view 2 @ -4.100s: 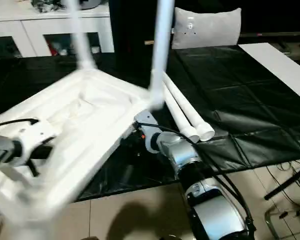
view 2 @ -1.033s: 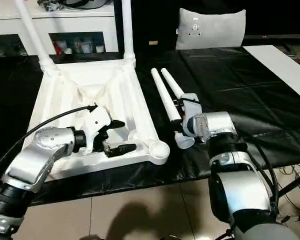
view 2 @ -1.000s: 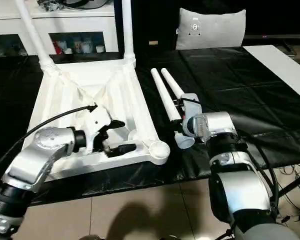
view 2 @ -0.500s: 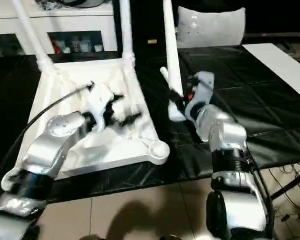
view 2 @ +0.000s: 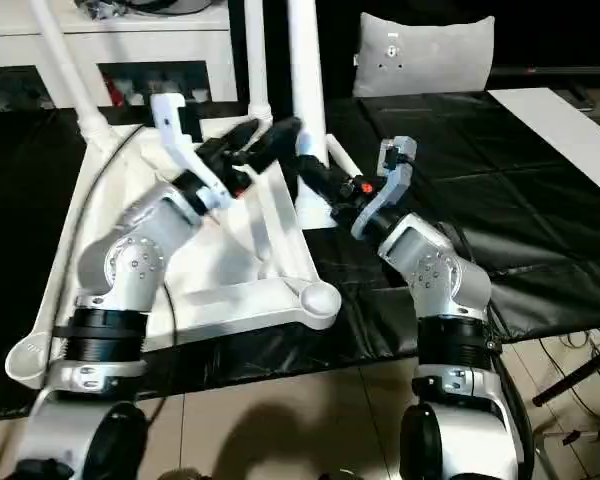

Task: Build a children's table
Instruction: Pick table leg

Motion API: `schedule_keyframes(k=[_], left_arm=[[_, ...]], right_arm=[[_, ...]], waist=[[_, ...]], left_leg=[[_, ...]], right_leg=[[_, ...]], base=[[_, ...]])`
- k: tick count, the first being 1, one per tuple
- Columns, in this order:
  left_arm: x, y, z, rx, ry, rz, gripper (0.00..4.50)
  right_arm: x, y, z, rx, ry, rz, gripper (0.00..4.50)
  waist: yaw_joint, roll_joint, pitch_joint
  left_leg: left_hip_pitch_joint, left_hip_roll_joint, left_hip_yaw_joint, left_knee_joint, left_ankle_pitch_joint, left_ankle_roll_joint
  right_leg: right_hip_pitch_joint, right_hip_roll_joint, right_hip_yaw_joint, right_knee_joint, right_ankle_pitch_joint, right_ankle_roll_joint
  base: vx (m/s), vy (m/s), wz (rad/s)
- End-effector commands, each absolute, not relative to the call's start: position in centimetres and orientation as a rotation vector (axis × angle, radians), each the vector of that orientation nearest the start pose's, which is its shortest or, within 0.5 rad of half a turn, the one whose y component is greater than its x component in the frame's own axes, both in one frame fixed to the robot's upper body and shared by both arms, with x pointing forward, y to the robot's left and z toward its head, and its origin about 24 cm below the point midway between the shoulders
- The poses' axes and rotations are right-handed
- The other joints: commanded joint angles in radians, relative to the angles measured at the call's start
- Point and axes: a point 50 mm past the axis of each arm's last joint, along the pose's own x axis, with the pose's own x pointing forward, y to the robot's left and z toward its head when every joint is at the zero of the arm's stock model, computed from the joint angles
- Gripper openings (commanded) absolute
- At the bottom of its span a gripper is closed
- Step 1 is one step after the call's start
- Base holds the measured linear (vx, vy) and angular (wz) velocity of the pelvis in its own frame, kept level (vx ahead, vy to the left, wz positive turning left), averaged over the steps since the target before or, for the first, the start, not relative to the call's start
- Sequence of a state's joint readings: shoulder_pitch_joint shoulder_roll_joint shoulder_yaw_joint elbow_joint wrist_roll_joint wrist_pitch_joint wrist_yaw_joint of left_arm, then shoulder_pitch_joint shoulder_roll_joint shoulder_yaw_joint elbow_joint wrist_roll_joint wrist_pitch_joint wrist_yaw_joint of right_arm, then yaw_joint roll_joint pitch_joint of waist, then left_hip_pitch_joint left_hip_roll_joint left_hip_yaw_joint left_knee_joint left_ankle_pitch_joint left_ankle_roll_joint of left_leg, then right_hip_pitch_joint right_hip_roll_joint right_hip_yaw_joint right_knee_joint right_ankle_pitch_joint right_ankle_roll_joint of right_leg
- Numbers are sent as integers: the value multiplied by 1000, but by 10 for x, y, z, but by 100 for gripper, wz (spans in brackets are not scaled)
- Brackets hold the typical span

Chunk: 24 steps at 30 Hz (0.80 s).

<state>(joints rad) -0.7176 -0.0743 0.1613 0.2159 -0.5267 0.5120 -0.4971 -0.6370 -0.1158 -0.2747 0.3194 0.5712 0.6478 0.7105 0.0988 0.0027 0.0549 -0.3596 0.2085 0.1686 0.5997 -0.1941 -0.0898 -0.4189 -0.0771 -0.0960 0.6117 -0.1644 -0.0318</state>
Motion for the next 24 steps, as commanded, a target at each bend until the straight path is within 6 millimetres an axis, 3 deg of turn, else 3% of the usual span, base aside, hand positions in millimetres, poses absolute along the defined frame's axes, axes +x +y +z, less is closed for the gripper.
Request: schedule_keyframes(k=[1,3,4,8,14,15,18,19,23,24], left_arm=[[345,59,185,-605,-90,-863,450],[345,57,182,-617,-64,-861,450],[346,56,182,-629,-55,-859,450],[346,56,183,-659,-50,-860,450],[348,56,184,-630,-67,-830,450],[350,58,186,-574,-106,-783,421],[351,58,190,-521,-144,-745,409],[351,58,190,-517,-149,-740,377],[352,53,192,-476,-181,-678,359],[352,51,192,-454,-185,-661,333]], right_arm=[[339,-129,136,632,66,903,191],[335,-126,138,634,69,945,191],[334,-125,138,632,71,961,191],[331,-122,138,629,71,991,191],[327,-120,136,578,69,1005,191],[328,-117,133,492,62,980,191],[330,-113,130,408,50,942,191],[330,-113,130,394,47,935,191],[333,-102,128,269,4,884,191],[334,-99,128,251,-13,864,190]], waist=[[5,-14,-77],[7,-16,-77],[8,-23,-76],[7,-20,-76],[16,-18,-76],[17,-19,-76],[14,-19,-76],[15,-19,-76],[12,-19,-75],[11,-19,-75]], left_leg=[[-5,9,6,-57,-64,76],[-6,8,6,-56,-62,74],[-8,8,5,-57,-55,74],[-7,7,6,-57,-62,71],[-7,10,4,-58,-47,65],[-9,11,3,-58,-47,62],[-7,10,3,-59,-58,50],[-8,12,2,-60,-57,48],[-9,11,2,-60,-64,43],[-9,11,2,-60,-67,43]], right_leg=[[74,-55,46,-75,-219,-159],[76,-56,46,-77,-220,-151],[77,-55,46,-76,-221,-142],[75,-57,46,-81,-257,-123],[73,-57,46,-79,-236,-119],[74,-58,46,-80,-234,-111],[74,-58,46,-81,-247,-93],[73,-59,46,-80,-247,-94],[72,-59,48,-79,-237,-97],[72,-60,48,-78,-236,-99]], base=[[0,0,0],[0,0,0],[0,0,0],[0,0,0],[0,0,0],[0,0,0],[0,0,0],[0,0,0],[0,0,0],[0,0,0]])
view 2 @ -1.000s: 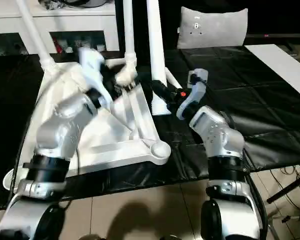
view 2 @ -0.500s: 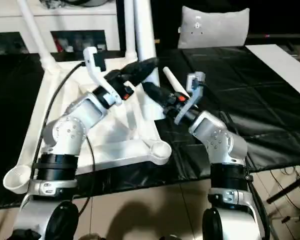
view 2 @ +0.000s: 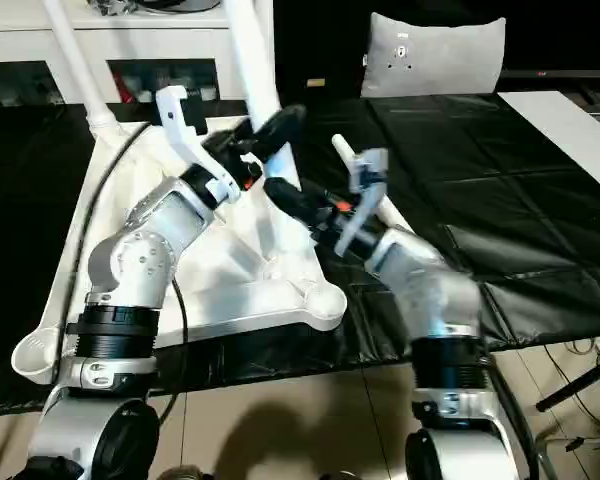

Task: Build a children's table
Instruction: Pick table leg

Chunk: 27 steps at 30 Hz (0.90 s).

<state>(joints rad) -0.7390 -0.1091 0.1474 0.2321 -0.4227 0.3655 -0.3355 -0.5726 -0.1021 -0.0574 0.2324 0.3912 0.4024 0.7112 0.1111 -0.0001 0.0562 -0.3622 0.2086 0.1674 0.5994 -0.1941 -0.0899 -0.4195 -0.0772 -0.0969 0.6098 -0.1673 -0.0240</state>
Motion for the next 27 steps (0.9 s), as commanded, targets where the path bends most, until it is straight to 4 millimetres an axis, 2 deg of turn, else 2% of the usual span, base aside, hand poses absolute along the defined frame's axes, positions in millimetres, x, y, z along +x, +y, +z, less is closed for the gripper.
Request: schedule_keyframes(k=[1,5,7,9,13,16,18,24,27], left_arm=[[352,49,192,-428,-182,-635,324],[354,46,191,-386,-178,-583,317],[355,45,190,-380,-180,-561,287],[353,38,189,-355,-192,-560,278],[352,36,189,-352,-199,-564,242],[352,37,188,-366,-199,-555,220],[352,38,187,-377,-194,-552,194],[352,36,184,-401,-176,-566,186],[351,36,181,-483,-139,-594,185]], right_arm=[[336,-96,128,222,-30,833,189],[339,-93,125,164,-40,783,189],[340,-91,123,148,-43,765,189],[340,-87,119,92,-46,748,189],[340,-85,117,85,-57,748,189],[339,-86,115,83,-59,749,189],[339,-85,114,77,-62,751,189],[339,-84,113,66,-68,753,189],[339,-84,113,62,-76,754,189]], waist=[[-1,-16,-76],[-4,-15,-76],[-3,-15,-76],[-3,-17,-77],[-3,-15,-77],[-5,-19,-77],[-6,-17,-77],[-9,-18,-76],[-11,-18,-77]], left_leg=[[-6,12,3,-60,-66,42],[-4,11,4,-59,-66,47],[-5,10,4,-60,-68,50],[-6,9,4,-59,-68,51],[-6,10,4,-58,-70,65],[-7,10,4,-58,-67,71],[-7,10,4,-57,-70,73],[-7,10,4,-57,-74,75],[-7,9,5,-56,-67,75]], right_leg=[[71,-60,49,-76,-232,-106],[71,-57,50,-74,-209,-116],[73,-58,50,-73,-207,-120],[74,-58,50,-73,-203,-121],[73,-59,50,-73,-194,-129],[74,-58,50,-71,-187,-133],[73,-58,50,-71,-192,-135],[74,-58,49,-71,-197,-139],[73,-57,49,-69,-187,-147]], base=[[0,0,0],[0,0,0],[0,0,0],[0,0,0],[0,0,0],[0,0,0],[0,0,0],[0,0,0],[0,0,0]])
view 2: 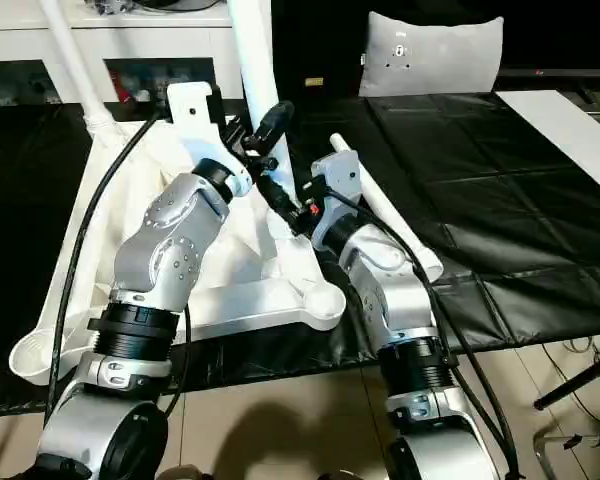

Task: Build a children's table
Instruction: Pick table leg

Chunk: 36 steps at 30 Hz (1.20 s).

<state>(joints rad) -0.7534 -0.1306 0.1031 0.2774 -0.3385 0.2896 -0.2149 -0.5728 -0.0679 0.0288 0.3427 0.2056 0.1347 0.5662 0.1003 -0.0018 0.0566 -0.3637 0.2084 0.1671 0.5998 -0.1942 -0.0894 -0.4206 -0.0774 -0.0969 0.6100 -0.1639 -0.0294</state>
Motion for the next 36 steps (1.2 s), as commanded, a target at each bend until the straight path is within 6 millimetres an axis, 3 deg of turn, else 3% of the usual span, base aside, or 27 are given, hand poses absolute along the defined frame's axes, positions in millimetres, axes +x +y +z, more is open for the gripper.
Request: schedule_keyframes(k=[1,7,14,17,25,26,27,29,30,36], left_arm=[[352,37,180,-511,-129,-599,185],[355,45,180,-632,-101,-589,185],[360,55,184,-543,-134,-540,185],[361,56,185,-534,-137,-537,184],[367,69,185,-473,-143,-516,184],[368,71,185,-465,-143,-515,184],[368,74,186,-460,-142,-516,184],[370,78,187,-454,-141,-520,184],[370,80,187,-449,-142,-525,184],[369,86,189,-424,-141,-576,184]], right_arm=[[339,-84,113,61,-80,754,189],[339,-85,113,54,-85,757,189],[341,-86,112,39,-68,761,189],[342,-89,109,45,-47,752,258],[340,-100,109,61,-21,788,319],[340,-103,111,63,-25,786,328],[339,-106,113,73,-30,803,345],[338,-115,116,122,-37,814,351],[336,-122,119,177,-36,828,360],[331,-153,129,285,-12,874,409]], waist=[[0,-16,-77],[-3,-13,-77],[-6,-18,-77],[-6,-16,-78],[-6,-17,-78],[-3,-3,-78],[-6,-11,-79],[-3,-12,-79],[-3,-17,-80],[9,-16,-80]], left_leg=[[-6,9,5,-56,-67,76],[-5,8,5,-56,-70,79],[-5,9,5,-56,-71,86],[-5,10,4,-56,-63,85],[-4,8,4,-55,-60,87],[-3,9,1,-55,-59,85],[-4,10,3,-54,-61,86],[-4,9,3,-54,-57,91],[-4,8,4,-53,-58,96],[-3,10,5,-51,-45,107]], right_leg=[[74,-57,50,-70,-189,-143],[75,-55,49,-70,-183,-152],[75,-55,49,-71,-194,-144],[76,-56,49,-68,-173,-148],[78,-55,49,-68,-172,-150],[78,-56,48,-65,-168,-153],[78,-55,49,-66,-155,-155],[80,-55,49,-63,-135,-164],[81,-54,49,-65,-132,-165],[80,-56,48,-63,-136,-179]], base=[[0,0,0],[0,0,0],[0,0,0],[0,0,0],[0,0,0],[0,0,0],[0,0,0],[0,0,0],[0,0,0],[0,0,0]])
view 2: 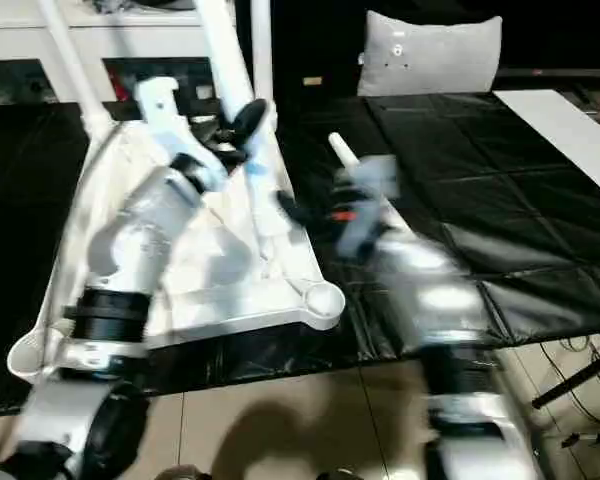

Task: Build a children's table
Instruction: Pick table leg

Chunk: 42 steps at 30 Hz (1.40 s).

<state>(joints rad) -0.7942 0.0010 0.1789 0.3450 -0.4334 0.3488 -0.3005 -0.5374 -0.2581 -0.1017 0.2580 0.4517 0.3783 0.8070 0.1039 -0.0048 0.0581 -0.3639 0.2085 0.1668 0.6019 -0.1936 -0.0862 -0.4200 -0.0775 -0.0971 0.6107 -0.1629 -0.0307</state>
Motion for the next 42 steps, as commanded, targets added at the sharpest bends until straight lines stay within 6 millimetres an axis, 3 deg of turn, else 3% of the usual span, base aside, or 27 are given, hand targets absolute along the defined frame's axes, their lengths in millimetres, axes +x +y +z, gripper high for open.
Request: schedule_keyframes(k=[1,4,14,18,19,21,24,25,31,37,42], left_arm=[[369,86,189,-419,-138,-591,184],[367,86,187,-416,-129,-620,184],[362,83,187,-415,-111,-742,184],[349,77,189,-381,-114,-934,184],[347,76,189,-377,-118,-965,184],[337,71,191,-355,-127,-1080,184],[325,65,193,-338,-139,-1212,184],[322,64,193,-335,-141,-1238,184],[313,60,194,-362,-148,-1324,184],[313,62,193,-357,-144,-1322,184],[313,63,192,-352,-140,-1318,184]], right_arm=[[332,-158,130,303,1,863,419],[332,-169,132,321,46,855,449],[327,-174,130,270,149,925,450],[325,-171,130,250,181,991,450],[324,-170,130,252,187,1011,450],[318,-164,130,261,202,1097,450],[312,-158,130,262,224,1184,450],[311,-156,129,260,229,1202,423],[297,-145,127,285,265,1368,372],[297,-143,126,291,272,1374,321],[296,-142,125,292,279,1389,276]], waist=[[5,-14,-81],[9,-13,-81],[13,-14,-83],[14,-15,-82],[13,-25,-82],[15,-17,-81],[14,-18,-80],[13,-18,-79],[14,-18,-78],[14,-21,-78],[15,-20,-80]], left_leg=[[-2,9,6,-54,-46,101],[-2,9,6,-53,-47,88],[-5,8,6,-51,-40,81],[-5,9,6,-52,-41,78],[-6,10,7,-52,-43,79],[-4,12,5,-53,-47,82],[-4,14,6,-54,-56,79],[-6,15,5,-55,-57,77],[-5,13,6,-55,-68,68],[-6,11,6,-55,-64,56],[-5,11,6,-54,-55,57]], right_leg=[[80,-55,48,-65,-153,-175],[79,-55,48,-68,-176,-165],[79,-56,45,-67,-174,-164],[78,-56,46,-66,-180,-168],[80,-57,46,-67,-180,-167],[78,-59,47,-64,-190,-171],[77,-60,47,-66,-203,-171],[79,-60,48,-66,-206,-168],[78,-58,47,-71,-237,-150],[77,-57,47,-73,-262,-127],[77,-56,47,-71,-242,-132]], base=[[0,0,0],[0,0,0],[0,0,0],[0,0,0],[0,0,0],[0,0,0],[0,0,0],[0,0,0],[0,0,0],[0,0,0],[0,0,0]])
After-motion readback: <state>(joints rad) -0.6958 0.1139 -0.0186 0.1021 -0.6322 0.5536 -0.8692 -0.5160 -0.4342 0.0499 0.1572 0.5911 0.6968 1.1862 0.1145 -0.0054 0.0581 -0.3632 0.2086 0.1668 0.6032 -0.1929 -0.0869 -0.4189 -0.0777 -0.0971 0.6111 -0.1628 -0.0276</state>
